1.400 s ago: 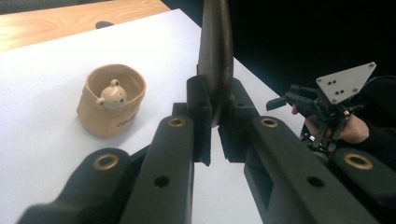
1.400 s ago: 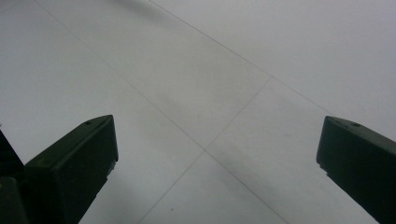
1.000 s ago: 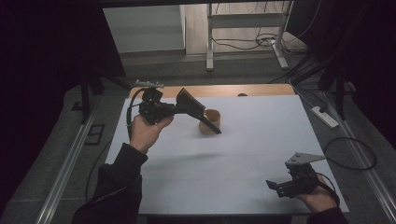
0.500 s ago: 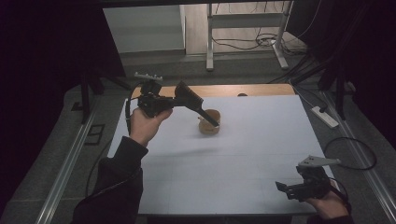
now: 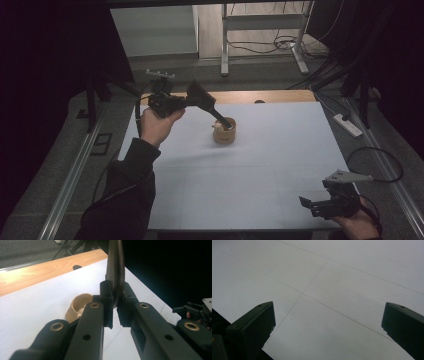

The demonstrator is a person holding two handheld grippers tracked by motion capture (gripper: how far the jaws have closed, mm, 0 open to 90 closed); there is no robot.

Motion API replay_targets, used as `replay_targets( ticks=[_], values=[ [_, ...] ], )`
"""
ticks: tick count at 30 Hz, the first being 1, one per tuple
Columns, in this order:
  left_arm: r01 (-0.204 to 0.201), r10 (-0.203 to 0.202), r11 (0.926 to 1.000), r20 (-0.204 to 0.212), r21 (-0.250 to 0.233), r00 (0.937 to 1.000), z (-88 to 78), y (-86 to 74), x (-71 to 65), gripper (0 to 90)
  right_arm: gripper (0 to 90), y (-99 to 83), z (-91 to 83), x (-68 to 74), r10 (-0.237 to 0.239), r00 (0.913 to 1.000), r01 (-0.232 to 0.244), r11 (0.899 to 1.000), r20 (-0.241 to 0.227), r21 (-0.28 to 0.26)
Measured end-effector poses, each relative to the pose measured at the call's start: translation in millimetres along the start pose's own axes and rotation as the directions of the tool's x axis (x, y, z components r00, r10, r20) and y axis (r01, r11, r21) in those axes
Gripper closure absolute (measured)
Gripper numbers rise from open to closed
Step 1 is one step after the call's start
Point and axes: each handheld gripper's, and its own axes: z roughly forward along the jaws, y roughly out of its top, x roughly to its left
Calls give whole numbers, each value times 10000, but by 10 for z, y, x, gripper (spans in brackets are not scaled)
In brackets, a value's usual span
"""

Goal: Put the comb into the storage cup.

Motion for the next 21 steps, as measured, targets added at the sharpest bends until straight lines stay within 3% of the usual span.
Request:
replay_targets(
  ticks=[21],
  values=[
    [100, -94, 9999, -595, 89, 9982, 193, 120, 151, 828, 0, -7, -7, -8, 67, 10000, -67, 10000, -7, -65]
  ],
)
